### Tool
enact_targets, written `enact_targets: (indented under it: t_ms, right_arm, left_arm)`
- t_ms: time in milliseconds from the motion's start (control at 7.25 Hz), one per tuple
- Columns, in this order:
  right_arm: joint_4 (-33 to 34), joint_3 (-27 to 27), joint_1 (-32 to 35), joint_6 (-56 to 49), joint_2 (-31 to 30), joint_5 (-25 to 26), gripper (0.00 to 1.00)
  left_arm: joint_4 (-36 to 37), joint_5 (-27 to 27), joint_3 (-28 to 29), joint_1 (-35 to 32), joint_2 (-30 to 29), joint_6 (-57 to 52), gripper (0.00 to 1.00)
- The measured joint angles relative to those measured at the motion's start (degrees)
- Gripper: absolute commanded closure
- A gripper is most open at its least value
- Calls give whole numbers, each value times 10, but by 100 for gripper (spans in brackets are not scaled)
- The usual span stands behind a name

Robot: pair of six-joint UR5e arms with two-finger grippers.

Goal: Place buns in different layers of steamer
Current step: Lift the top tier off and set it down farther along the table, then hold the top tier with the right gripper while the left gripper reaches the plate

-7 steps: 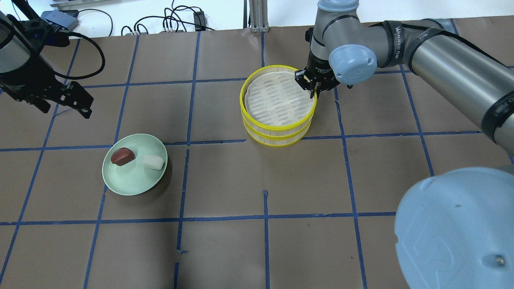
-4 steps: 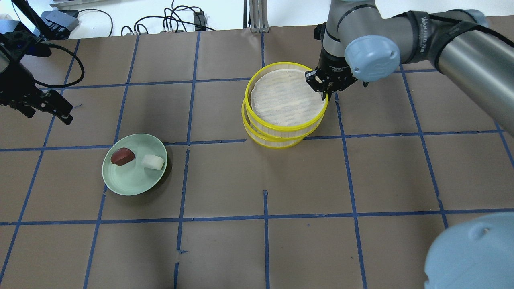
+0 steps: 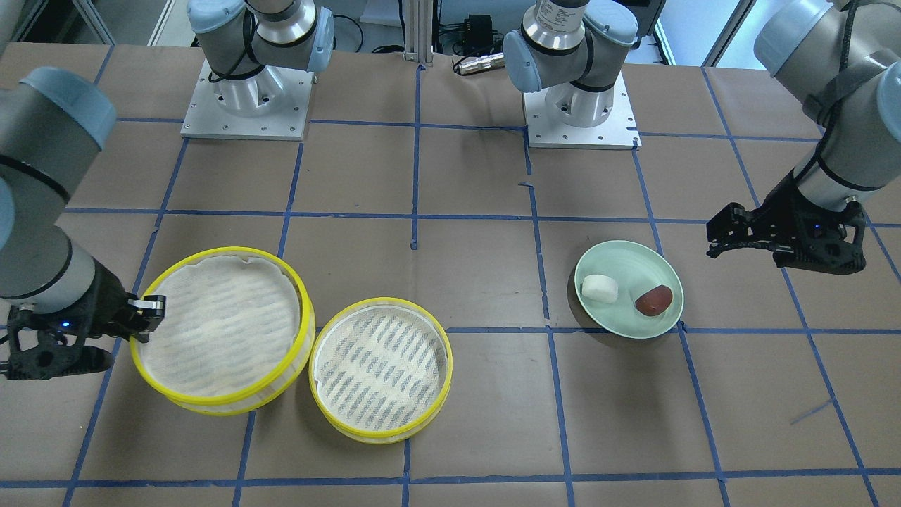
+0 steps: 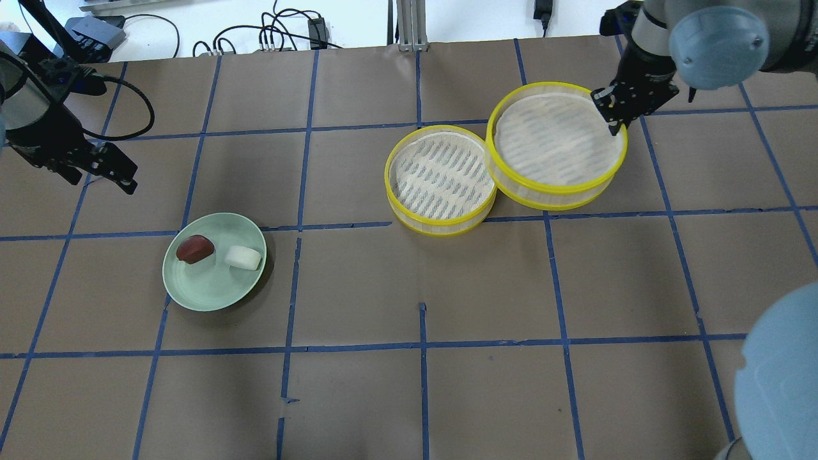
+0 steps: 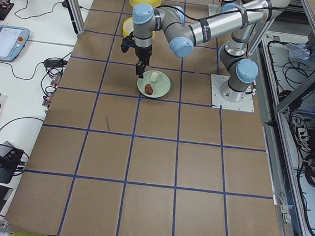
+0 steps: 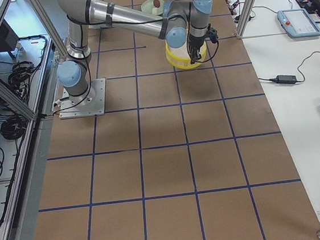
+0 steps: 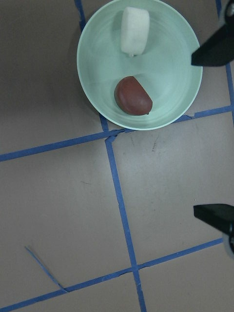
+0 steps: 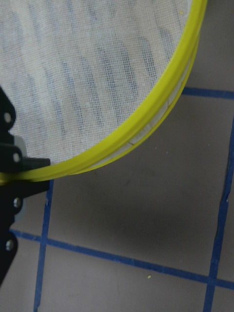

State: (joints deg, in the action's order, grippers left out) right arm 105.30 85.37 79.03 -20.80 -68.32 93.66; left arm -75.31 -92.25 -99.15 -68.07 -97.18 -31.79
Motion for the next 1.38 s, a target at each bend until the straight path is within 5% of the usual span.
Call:
enact_targets:
  t_ms: [552,1379]
  right_arm:
    - [53,6,-31,-54,34,25,92]
    - [64,18,-34,-53,35,24,92]
  left_arm:
    - [71,41,-42,-107,-34,151,0]
    - [137,34,-82,-123,-121,195,0]
